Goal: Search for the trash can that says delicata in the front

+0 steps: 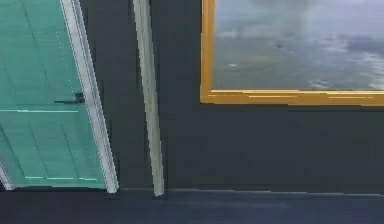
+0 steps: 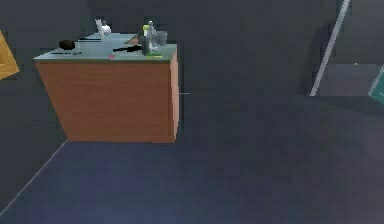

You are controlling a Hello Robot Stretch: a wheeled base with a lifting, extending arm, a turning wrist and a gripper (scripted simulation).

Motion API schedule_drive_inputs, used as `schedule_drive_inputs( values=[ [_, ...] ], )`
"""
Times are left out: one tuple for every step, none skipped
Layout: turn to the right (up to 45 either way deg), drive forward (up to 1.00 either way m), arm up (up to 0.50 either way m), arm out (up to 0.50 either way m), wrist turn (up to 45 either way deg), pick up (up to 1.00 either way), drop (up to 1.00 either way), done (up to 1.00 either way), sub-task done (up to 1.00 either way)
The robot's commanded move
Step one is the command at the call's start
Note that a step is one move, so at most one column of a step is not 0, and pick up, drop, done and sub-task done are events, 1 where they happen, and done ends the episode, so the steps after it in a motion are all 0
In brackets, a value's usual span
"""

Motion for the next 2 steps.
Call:
schedule_drive_inputs(
  values=[
    [-24.0, 0.00, 0.00, 0.00, 0.0, 0.00, 0.00, 0.00, 0.00],
    [0.0, 0.10, 0.00, 0.00, 0.0, 0.00, 0.00, 0.00, 0.00]
  ],
)
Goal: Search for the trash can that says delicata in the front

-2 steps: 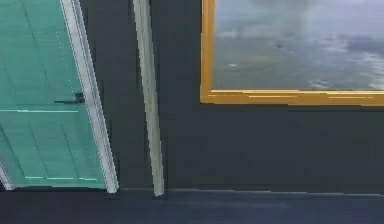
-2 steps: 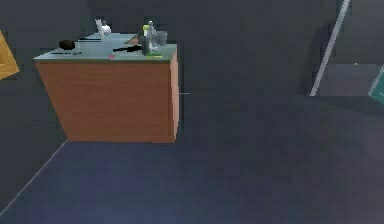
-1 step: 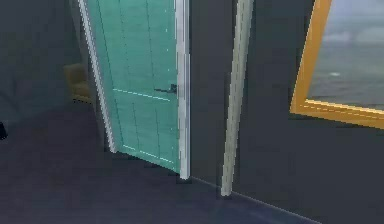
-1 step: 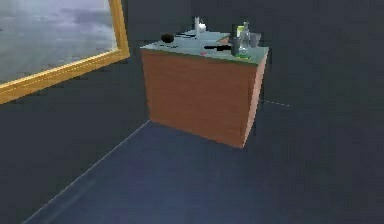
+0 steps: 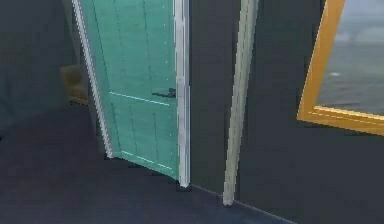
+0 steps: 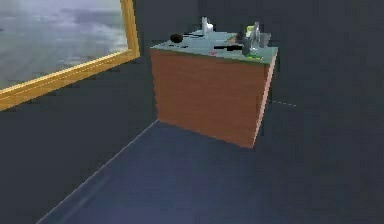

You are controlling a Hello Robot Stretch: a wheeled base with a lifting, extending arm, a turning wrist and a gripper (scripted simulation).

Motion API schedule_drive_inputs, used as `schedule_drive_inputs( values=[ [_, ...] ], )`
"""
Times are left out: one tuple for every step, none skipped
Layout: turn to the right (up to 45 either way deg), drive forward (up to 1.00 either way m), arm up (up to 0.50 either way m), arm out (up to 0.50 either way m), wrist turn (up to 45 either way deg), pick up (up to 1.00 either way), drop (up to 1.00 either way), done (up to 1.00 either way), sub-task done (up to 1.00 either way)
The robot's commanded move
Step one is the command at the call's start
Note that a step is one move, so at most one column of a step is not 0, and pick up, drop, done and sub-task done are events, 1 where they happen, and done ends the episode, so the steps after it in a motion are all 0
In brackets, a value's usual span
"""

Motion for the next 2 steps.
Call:
schedule_drive_inputs(
  values=[
    [-45.0, 0.00, 0.00, 0.00, 0.0, 0.00, 0.00, 0.00, 0.00],
    [-15.0, 0.00, 0.00, 0.00, 0.0, 0.00, 0.00, 0.00, 0.00]
  ],
)
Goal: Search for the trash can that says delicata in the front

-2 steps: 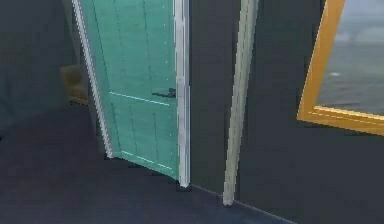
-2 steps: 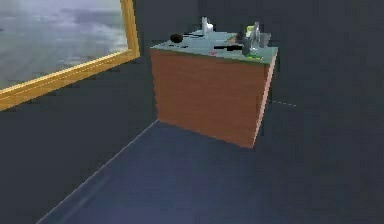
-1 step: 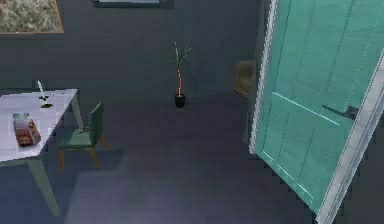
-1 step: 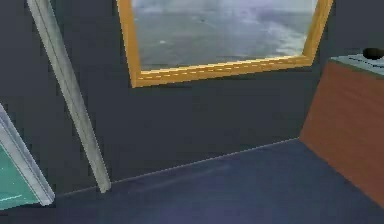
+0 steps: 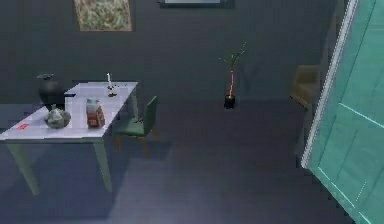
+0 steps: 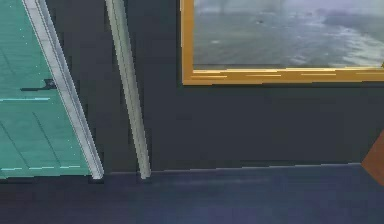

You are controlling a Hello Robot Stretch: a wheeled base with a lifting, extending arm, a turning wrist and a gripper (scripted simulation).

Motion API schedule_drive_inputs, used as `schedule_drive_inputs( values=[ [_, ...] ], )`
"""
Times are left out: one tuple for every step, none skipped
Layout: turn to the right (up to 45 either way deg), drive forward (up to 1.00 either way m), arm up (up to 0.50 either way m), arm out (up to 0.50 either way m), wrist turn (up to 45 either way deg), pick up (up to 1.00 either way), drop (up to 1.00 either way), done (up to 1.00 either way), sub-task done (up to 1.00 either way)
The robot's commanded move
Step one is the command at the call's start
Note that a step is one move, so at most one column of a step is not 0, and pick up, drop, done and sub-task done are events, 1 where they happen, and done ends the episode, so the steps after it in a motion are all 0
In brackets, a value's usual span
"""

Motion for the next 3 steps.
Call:
schedule_drive_inputs(
  values=[
    [0.0, 0.10, 0.00, 0.00, 0.0, 0.00, 0.00, 0.00, 0.00],
    [-9.0, 0.00, 0.00, 0.00, 0.0, 0.00, 0.00, 0.00, 0.00],
    [0.0, 0.40, 0.00, 0.00, 0.0, 0.00, 0.00, 0.00, 0.00]
  ],
)
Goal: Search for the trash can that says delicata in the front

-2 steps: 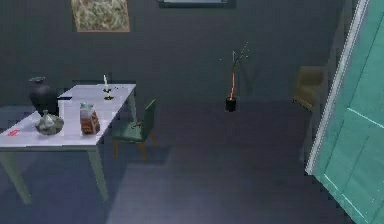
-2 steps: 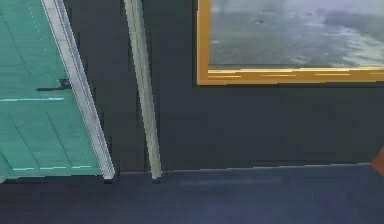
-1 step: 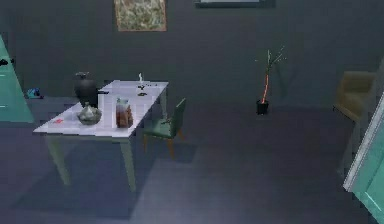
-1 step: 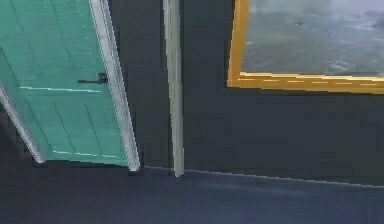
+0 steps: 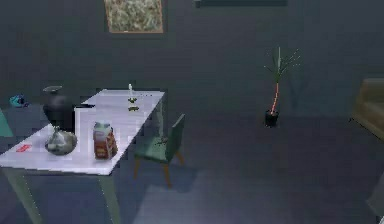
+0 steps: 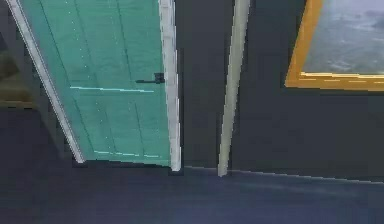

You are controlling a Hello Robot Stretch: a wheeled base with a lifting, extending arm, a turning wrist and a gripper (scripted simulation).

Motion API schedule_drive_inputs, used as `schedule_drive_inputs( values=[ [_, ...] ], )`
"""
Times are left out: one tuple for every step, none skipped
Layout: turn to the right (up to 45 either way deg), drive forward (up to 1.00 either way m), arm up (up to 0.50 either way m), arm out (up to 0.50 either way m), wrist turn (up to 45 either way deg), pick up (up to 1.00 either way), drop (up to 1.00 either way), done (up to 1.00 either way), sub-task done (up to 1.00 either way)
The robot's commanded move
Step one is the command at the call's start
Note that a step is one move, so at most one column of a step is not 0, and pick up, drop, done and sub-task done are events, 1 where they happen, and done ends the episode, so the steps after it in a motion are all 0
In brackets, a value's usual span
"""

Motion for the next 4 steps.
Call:
schedule_drive_inputs(
  values=[
    [-18.0, 0.00, 0.00, 0.00, 0.0, 0.00, 0.00, 0.00, 0.00],
    [0.0, 0.55, 0.00, 0.00, 0.0, 0.00, 0.00, 0.00, 0.00],
    [-45.0, 0.00, 0.00, 0.00, 0.0, 0.00, 0.00, 0.00, 0.00],
    [-21.0, 0.00, 0.00, 0.00, 0.0, 0.00, 0.00, 0.00, 0.00]
  ],
)
